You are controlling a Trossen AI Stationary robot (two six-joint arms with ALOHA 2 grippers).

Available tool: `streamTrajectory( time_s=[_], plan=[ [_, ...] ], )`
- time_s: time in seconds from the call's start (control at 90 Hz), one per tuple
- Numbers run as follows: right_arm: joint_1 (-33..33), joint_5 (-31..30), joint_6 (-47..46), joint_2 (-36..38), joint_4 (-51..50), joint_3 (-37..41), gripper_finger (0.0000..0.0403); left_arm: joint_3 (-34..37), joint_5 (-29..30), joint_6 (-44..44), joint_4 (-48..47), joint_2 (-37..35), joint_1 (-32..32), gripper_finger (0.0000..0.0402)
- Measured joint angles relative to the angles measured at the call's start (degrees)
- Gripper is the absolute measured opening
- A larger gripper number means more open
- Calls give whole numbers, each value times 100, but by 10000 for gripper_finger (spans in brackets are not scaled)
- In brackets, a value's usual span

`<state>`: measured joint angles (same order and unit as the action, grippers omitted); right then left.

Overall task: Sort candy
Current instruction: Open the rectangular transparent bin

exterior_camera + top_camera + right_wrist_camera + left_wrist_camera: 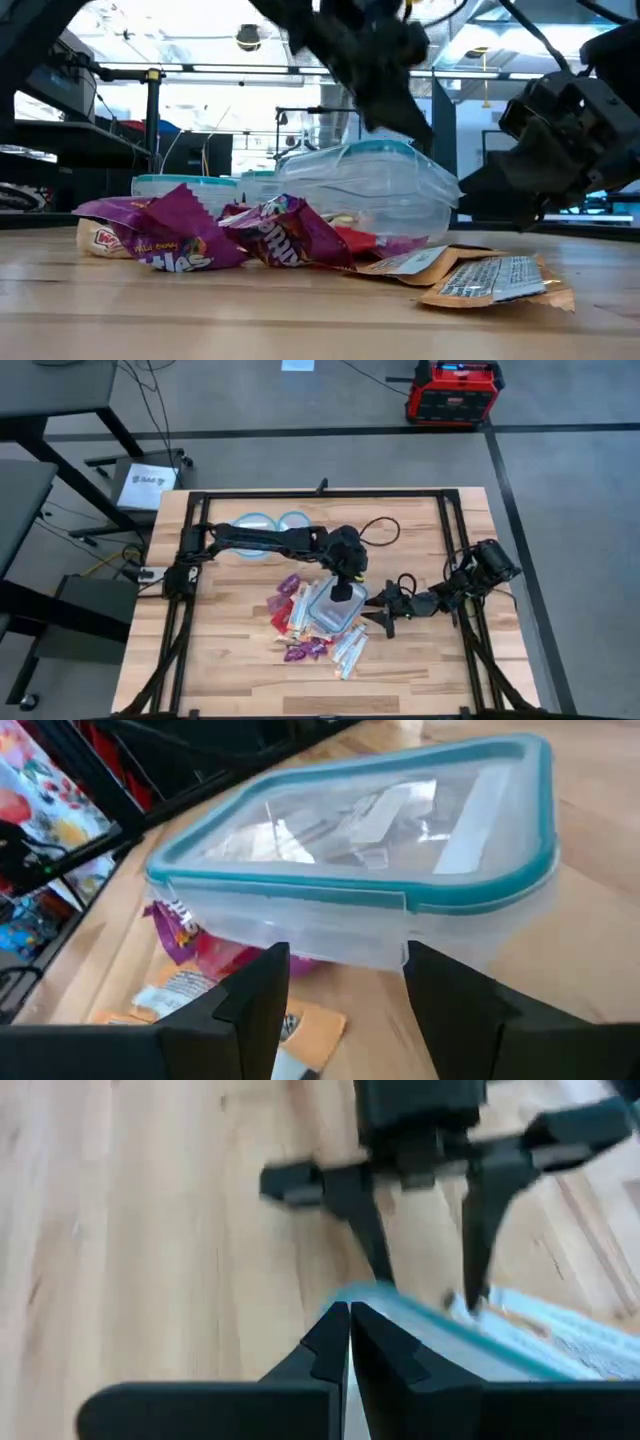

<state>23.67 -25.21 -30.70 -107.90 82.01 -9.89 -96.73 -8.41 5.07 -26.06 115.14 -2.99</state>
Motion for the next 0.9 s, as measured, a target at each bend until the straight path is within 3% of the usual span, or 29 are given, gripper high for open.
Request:
streamTrajectory(
  time_s=[0.1, 0.189, 0.489, 0.678, 0.9],
  plan=[
    [5, 0, 108, -2, -36, 0, 184, 161, 608, -573, -721, -349, 301, 0],
    [5, 0, 211, -4, -36, 0, 184, 484, 747, -1127, -788, -466, 519, 0],
    [5, 138, 421, -7, -25, 0, 184, 2161, 992, -1570, 1990, -431, 591, 0],
    [-45, 342, 590, -17, -8, -129, 184, 2632, 877, -1570, 2727, -363, 470, 0],
    [-278, 854, 613, -17, -47, -483, 184, 2613, 1022, -1593, 3153, 3, 403, 0]
  ],
)
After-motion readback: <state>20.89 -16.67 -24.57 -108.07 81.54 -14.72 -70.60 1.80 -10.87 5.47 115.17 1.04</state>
